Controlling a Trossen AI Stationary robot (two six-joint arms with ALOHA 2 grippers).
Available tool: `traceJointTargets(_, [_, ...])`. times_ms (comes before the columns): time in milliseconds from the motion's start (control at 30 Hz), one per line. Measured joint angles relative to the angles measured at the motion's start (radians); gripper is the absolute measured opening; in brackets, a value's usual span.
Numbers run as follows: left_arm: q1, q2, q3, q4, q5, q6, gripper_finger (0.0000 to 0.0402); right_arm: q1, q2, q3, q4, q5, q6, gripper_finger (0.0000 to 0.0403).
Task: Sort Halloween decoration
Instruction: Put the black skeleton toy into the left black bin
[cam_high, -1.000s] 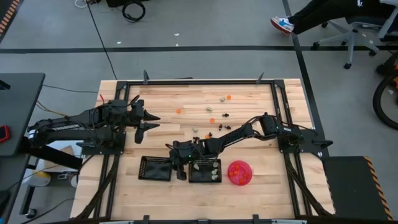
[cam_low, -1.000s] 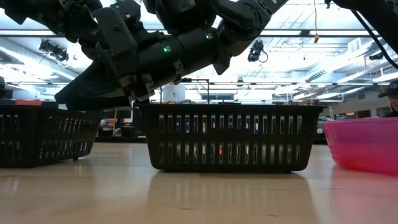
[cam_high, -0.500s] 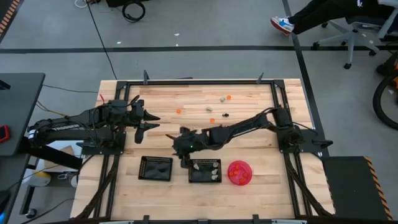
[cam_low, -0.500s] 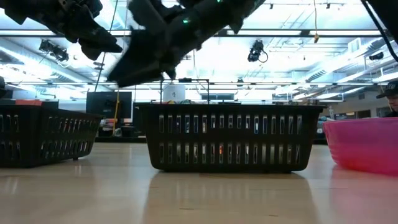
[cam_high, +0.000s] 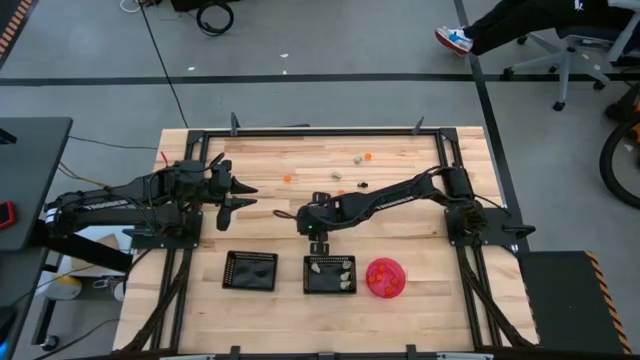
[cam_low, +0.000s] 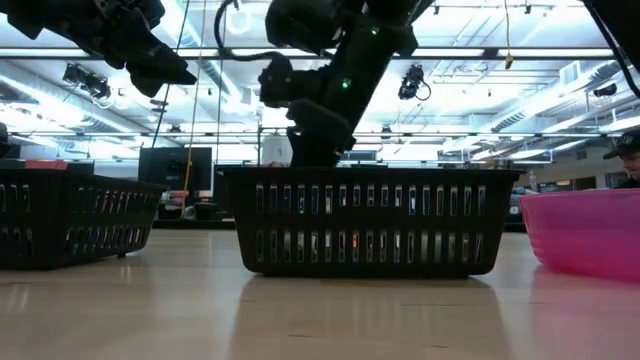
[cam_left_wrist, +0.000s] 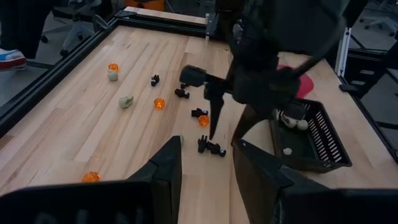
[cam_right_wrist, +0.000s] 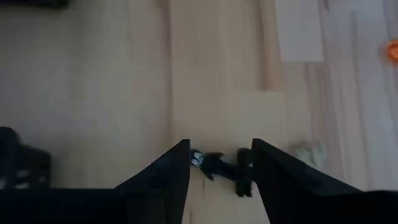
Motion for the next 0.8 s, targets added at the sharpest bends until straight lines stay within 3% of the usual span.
traceJointTargets(333, [0.000,0.000,0.000,-0.006,0.000,0.000,0.0116,-0.047,0.001,-0.114,0.077,0.002,0.020,0.0173])
traceJointTargets(800, [0.000,0.000,0.000,-0.006,0.000,0.000,0.0116,-0.066,-0.002,-0.132,0.075,-0.042,0.012,0.0168])
